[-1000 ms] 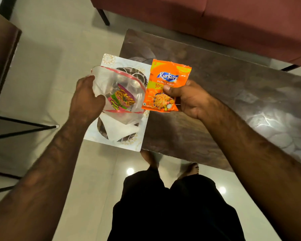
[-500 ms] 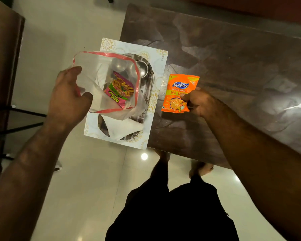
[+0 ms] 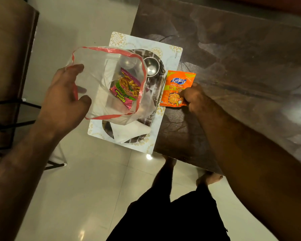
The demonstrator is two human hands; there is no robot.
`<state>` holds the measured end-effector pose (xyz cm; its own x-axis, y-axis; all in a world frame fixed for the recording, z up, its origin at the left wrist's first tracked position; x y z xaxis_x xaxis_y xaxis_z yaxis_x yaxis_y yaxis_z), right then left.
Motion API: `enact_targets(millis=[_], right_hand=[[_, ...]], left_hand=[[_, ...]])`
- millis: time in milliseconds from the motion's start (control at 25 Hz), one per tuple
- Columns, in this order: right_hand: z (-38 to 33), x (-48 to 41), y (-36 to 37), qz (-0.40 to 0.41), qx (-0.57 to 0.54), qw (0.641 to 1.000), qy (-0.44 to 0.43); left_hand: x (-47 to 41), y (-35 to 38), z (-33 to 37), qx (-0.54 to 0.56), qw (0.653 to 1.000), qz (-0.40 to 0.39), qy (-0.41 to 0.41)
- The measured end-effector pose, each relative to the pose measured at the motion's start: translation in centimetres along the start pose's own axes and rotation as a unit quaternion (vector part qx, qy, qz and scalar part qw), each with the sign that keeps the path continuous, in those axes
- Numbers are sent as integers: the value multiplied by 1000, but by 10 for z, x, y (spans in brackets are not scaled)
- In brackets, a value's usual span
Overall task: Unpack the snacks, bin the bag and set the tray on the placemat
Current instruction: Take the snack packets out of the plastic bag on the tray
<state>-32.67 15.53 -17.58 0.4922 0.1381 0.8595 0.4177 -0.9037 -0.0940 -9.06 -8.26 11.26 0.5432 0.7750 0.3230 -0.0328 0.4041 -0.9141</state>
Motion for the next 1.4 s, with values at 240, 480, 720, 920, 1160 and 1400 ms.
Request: enact_targets(millis=[240,480,720,920,1160,1400], right_hand=[[-49,75,-38,74,102,982,-143],[-140,222,-14,-32,124,932,-339],[-174,340,107,-224,357,813,-402],[-111,305,199,-245,695,573,-357],[-64,222,245,-160,819,402,-376],[-45,189,265,-87,854,310,-409]], left_hand=[[0,4,9,-7,999,-12,37],[7,10,14,33,998,-30,55],[14,7,17,93,993,-33,61],[22,-5,19,115,991,-33,54],[22,-2,5,120,992,-22,44],[18,9,-4,107,993,-36,38]])
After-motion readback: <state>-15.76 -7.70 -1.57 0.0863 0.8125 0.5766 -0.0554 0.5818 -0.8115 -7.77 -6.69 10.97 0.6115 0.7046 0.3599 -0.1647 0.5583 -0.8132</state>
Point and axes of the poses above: each hand's wrist, its own x-axis away from the middle knuckle, its own y-axis out of the palm, z = x × y, the point moved 10 cm from there along -x, towards the middle knuckle, and after that the axes turned 12 degrees about -x, right-handed, at the moved point
